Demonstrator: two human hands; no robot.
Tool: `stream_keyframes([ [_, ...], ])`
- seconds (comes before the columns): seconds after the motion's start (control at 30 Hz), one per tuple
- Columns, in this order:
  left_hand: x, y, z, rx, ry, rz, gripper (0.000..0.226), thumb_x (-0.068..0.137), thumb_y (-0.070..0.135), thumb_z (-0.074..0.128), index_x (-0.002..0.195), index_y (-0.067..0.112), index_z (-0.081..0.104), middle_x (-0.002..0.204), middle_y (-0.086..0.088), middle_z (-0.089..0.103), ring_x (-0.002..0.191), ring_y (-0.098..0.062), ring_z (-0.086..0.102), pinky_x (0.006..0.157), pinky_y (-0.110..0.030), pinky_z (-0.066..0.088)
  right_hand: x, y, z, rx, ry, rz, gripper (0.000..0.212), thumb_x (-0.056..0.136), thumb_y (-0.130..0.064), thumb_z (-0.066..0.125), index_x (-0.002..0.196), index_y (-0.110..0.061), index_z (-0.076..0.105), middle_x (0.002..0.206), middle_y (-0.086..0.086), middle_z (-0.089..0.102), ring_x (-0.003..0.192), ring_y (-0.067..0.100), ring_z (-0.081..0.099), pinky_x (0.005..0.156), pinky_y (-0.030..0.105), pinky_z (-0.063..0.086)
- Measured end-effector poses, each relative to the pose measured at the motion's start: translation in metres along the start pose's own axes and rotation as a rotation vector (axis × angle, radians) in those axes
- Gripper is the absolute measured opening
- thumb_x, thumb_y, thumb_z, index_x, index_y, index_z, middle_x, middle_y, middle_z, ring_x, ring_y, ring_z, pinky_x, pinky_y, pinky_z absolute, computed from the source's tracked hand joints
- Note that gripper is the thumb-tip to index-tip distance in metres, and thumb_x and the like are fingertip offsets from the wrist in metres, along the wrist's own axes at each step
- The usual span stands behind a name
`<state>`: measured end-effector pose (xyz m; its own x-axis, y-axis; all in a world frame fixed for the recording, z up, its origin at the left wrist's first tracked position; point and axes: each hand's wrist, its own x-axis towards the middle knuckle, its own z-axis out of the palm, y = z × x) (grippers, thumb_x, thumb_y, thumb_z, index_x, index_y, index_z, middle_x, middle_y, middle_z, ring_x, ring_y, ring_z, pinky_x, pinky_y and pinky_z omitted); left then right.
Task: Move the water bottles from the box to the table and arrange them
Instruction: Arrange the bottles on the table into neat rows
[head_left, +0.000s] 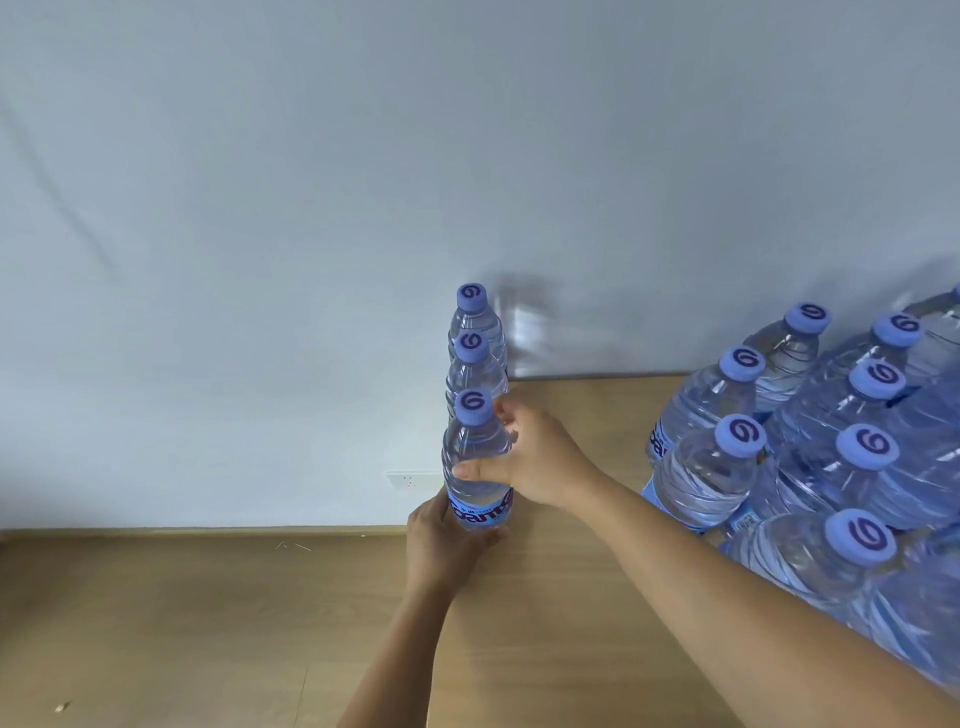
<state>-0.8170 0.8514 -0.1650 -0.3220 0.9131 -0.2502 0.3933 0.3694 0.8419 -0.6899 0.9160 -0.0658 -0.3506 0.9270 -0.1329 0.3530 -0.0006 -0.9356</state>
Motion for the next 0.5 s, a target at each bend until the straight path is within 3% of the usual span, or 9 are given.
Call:
stream_keyframes([
  [0.1, 0.007, 0.003, 0.003, 0.041, 0.042, 0.029, 0.039, 0.053, 0.022, 0.087, 0.087, 0.019, 0.067, 0.082, 0.007, 0.068, 0.089, -0.022, 0.063, 0.081, -0.041, 0.051, -0.001, 0.0, 0.002, -0.019, 0.014, -0.042, 0.044, 0.06, -0.022, 0.087, 0.082, -0.039, 0.052, 0.079, -0.03, 0.059, 0.076, -0.02, 0.053, 0.064, -0.001, 0.037],
  [0.23, 0.012, 0.006, 0.006, 0.116, 0.063, 0.033, 0.052, 0.057, 0.023, 0.087, 0.105, 0.017, 0.066, 0.094, 0.013, 0.052, 0.109, -0.02, 0.051, 0.097, -0.041, 0.042, 0.0, 0.005, 0.004, 0.01, 0.025, -0.047, 0.054, 0.06, -0.025, 0.087, 0.092, -0.04, 0.046, 0.092, -0.025, 0.054, 0.081, -0.025, 0.048, 0.066, -0.003, 0.034],
  [0.3, 0.012, 0.005, 0.006, 0.125, 0.064, 0.03, 0.054, 0.058, 0.024, 0.087, 0.107, 0.017, 0.065, 0.098, 0.012, 0.051, 0.112, -0.02, 0.05, 0.099, -0.04, 0.041, -0.001, 0.008, 0.004, 0.03, 0.026, -0.039, 0.055, 0.06, -0.027, 0.087, 0.093, -0.042, 0.045, 0.095, -0.024, 0.053, 0.082, -0.025, 0.047, 0.065, -0.004, 0.034],
  [0.4, 0.01, 0.009, 0.008, 0.132, 0.065, 0.017, 0.048, 0.06, 0.024, 0.085, 0.102, 0.015, 0.063, 0.089, 0.016, 0.048, 0.111, -0.022, 0.051, 0.098, -0.039, 0.041, -0.004, 0.006, 0.006, 0.042, 0.034, -0.059, 0.055, 0.061, -0.025, 0.087, 0.093, -0.041, 0.045, 0.096, -0.024, 0.053, 0.084, -0.024, 0.049, 0.068, -0.004, 0.035],
  [0.5, -0.001, 0.016, 0.012, 0.101, 0.076, -0.109, 0.051, 0.063, 0.031, 0.081, 0.104, 0.016, 0.054, 0.096, 0.012, 0.049, 0.117, -0.022, 0.045, 0.095, -0.034, 0.04, -0.016, -0.002, 0.002, 0.013, 0.035, -0.13, 0.061, 0.06, -0.024, 0.088, 0.107, -0.031, 0.05, 0.098, -0.028, 0.047, 0.09, -0.013, 0.049, 0.073, -0.006, 0.032],
])
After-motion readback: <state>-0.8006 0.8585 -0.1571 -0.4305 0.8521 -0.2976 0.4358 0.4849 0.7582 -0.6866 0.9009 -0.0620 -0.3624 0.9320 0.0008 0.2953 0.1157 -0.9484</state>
